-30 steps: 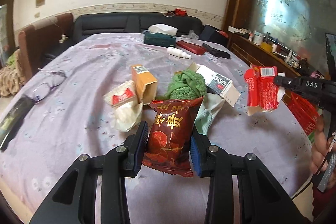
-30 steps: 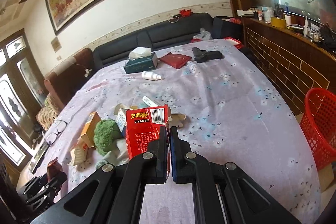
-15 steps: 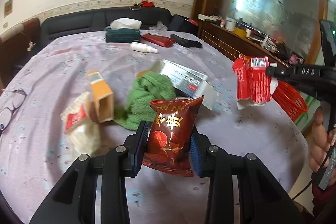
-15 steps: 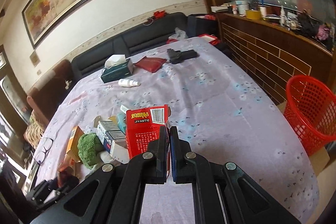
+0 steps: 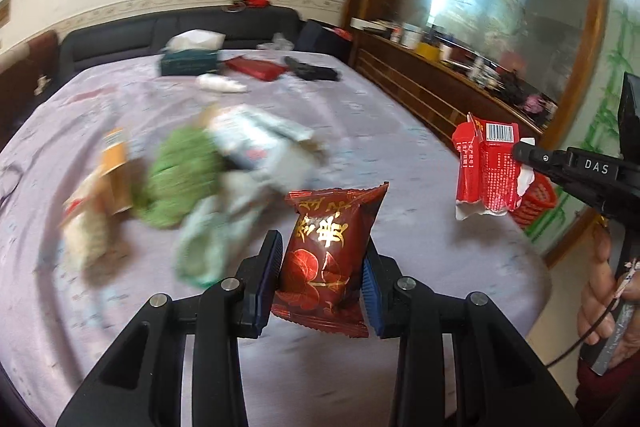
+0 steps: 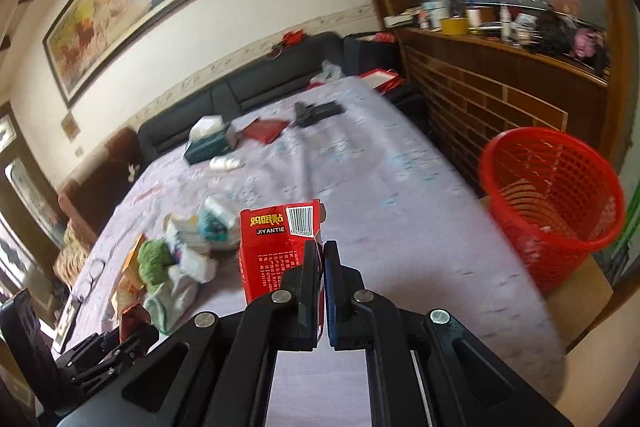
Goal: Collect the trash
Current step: 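Lower the red box into the wastebasket and open the right tool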
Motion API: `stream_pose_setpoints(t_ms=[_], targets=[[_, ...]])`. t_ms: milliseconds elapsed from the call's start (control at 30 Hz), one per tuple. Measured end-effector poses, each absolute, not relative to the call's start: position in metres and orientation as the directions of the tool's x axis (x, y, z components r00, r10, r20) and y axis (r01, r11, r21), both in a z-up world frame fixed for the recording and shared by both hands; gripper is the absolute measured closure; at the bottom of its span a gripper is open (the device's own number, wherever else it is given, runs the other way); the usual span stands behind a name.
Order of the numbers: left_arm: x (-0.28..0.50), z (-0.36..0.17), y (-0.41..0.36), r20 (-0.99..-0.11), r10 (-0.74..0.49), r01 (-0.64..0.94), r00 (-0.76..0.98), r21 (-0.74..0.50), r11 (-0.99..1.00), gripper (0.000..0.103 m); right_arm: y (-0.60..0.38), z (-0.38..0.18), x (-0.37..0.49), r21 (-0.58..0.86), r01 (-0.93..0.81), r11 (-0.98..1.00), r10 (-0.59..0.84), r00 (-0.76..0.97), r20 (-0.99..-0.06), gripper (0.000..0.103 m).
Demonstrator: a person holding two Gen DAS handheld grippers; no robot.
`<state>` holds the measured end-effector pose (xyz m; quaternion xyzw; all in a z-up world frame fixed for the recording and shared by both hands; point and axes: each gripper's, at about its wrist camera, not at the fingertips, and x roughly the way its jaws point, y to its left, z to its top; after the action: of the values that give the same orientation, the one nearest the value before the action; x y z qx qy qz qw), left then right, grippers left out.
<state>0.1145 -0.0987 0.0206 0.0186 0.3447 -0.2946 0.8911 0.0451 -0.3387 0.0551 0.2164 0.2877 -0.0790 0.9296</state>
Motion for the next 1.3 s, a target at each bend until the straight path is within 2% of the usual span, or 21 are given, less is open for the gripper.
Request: stream_pose_setpoints(t_ms=[167, 367, 633, 667, 733, 767, 800, 867, 1033, 1100, 1167, 1300], targets=[[0.106, 0.047, -0.181, -0.622, -0.584, 0.651, 0.521, -0.153, 0.744, 0.067, -0.414, 0.064, 0.005, 0.393, 0.339, 0.855, -0.100, 0.850, -0.516, 0.099], [0.102, 0.074, -0.294, -0.608, -0.678, 0.763, 0.414, -0.175, 0.622, 0.067, -0.497, 0.081, -0.029, 0.362, 0.452, 0.815, -0.249, 0.838, -0.485, 0.099], [0.117, 0.065, -0.415, -0.641, -0.701, 0.816, 0.311, -0.198, 0.544, 0.067, -0.567, 0.081, -0.033, 0.341, 0.555, 0.759, -0.363, 0.795, -0.486, 0.099], [0.121, 0.062, -0.424, -0.641, -0.704, 0.816, 0.307, -0.203, 0.541, 0.066, -0.572, 0.079, -0.032, 0.338, 0.561, 0.756, -0.368, 0.791, -0.489, 0.099], [0.128, 0.055, -0.437, -0.649, -0.703, 0.812, 0.290, -0.222, 0.540, 0.050, -0.582, 0.073, -0.023, 0.319, 0.576, 0.753, -0.375, 0.773, -0.511, 0.097], [0.130, 0.053, -0.439, -0.650, -0.702, 0.805, 0.291, -0.230, 0.547, 0.038, -0.587, 0.068, -0.017, 0.313, 0.580, 0.752, -0.372, 0.766, -0.525, 0.096], [0.133, 0.051, -0.439, -0.648, -0.701, 0.793, 0.297, -0.242, 0.559, 0.037, -0.591, 0.063, -0.011, 0.305, 0.580, 0.755, -0.364, 0.759, -0.540, 0.087], [0.135, 0.051, -0.435, -0.649, -0.702, 0.787, 0.294, -0.252, 0.563, 0.037, -0.597, 0.057, -0.010, 0.302, 0.601, 0.740, -0.377, 0.742, -0.554, 0.080], [0.127, 0.059, -0.394, -0.625, -0.696, 0.779, 0.353, -0.215, 0.589, 0.035, -0.587, 0.060, -0.030, 0.324, 0.602, 0.730, -0.388, 0.755, -0.528, 0.079], [0.123, 0.059, -0.369, -0.620, -0.678, 0.761, 0.394, -0.194, 0.619, 0.030, -0.575, 0.062, -0.034, 0.347, 0.579, 0.738, -0.361, 0.773, -0.523, 0.068], [0.119, 0.057, -0.343, -0.619, -0.661, 0.743, 0.423, -0.181, 0.645, 0.028, -0.561, 0.063, -0.034, 0.362, 0.555, 0.749, -0.332, 0.787, -0.519, 0.062], [0.109, 0.050, -0.290, -0.630, -0.611, 0.703, 0.480, -0.140, 0.697, 0.028, -0.514, 0.061, -0.019, 0.364, 0.462, 0.809, -0.231, 0.818, -0.526, 0.059]])
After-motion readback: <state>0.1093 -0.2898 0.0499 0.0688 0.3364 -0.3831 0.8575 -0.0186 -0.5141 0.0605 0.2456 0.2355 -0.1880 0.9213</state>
